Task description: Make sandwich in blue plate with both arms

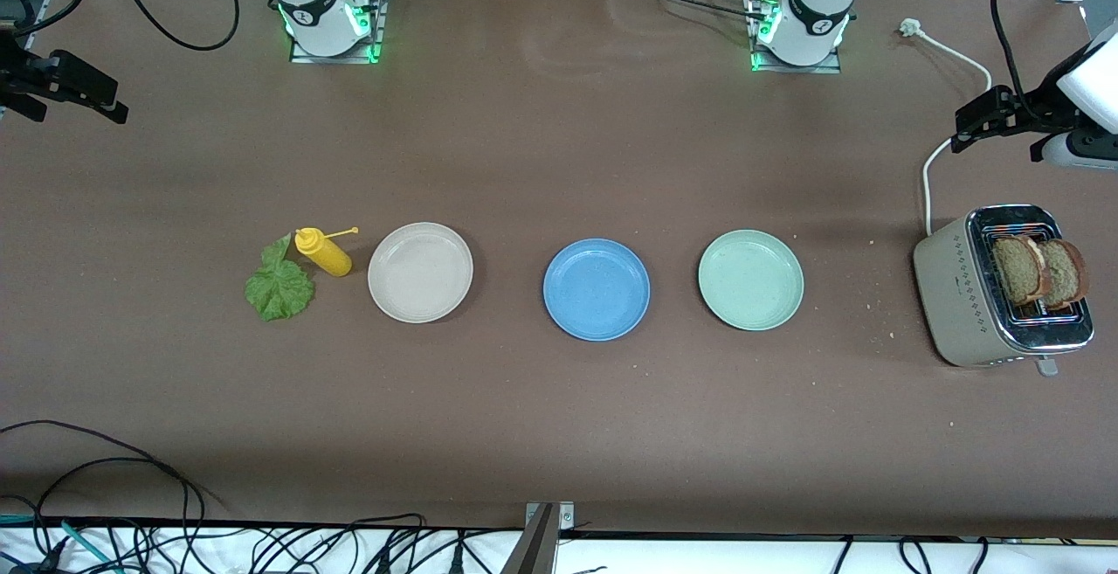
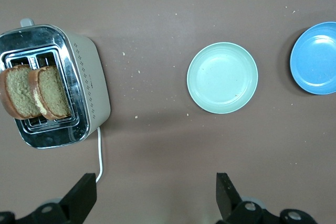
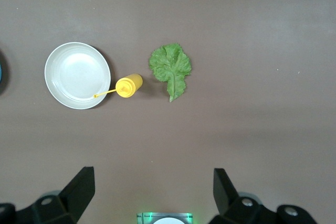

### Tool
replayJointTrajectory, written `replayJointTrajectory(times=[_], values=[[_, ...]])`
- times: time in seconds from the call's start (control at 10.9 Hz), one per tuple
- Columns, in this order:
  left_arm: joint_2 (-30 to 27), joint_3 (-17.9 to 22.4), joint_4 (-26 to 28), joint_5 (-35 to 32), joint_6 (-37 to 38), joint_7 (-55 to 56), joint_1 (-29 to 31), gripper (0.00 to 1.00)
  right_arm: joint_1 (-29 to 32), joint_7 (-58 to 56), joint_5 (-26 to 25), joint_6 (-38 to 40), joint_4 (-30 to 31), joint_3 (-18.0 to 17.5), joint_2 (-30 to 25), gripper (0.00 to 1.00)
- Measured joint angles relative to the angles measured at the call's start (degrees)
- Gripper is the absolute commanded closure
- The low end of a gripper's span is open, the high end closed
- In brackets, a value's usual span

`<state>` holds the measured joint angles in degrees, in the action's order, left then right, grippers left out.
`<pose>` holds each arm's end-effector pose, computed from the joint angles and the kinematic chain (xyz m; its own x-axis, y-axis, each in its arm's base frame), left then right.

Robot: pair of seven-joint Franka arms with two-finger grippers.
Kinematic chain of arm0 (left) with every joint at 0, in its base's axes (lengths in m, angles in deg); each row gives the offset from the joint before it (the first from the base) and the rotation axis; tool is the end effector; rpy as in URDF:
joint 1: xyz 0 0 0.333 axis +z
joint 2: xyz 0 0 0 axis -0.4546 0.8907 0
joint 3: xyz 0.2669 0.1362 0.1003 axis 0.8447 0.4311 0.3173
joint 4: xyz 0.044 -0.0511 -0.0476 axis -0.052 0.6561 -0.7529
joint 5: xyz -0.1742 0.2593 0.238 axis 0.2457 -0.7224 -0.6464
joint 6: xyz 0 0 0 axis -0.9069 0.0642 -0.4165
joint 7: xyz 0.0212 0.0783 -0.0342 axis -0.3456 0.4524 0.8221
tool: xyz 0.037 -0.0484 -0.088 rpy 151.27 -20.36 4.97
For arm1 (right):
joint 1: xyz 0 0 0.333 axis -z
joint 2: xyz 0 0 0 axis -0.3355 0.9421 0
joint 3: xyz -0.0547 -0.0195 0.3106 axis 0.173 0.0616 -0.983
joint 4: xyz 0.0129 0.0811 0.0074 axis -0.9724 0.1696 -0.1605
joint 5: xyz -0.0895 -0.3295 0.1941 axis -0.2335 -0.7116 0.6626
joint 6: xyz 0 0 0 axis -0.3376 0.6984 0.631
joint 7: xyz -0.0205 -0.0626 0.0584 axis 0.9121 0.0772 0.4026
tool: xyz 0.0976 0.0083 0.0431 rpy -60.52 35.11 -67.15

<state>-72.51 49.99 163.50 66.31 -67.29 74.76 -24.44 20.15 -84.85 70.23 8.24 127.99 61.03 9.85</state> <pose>0.5424 0.0001 0.6170 0.9926 -0.1019 -0.0656 -0.1016 -0.9948 0.0072 0.5353 -0.0052 0.6569 0.9985 -0.0189 -0.0510 -0.0193 -0.9998 -0.0072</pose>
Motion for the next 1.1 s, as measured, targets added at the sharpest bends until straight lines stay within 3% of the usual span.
replayJointTrajectory(times=[1.1], values=[[0.0, -0.3, 0.0, 0.0, 0.0, -0.1, 0.0, 0.00, 0.1, 0.0, 0.0, 0.0, 0.0, 0.7, 0.0, 0.00]])
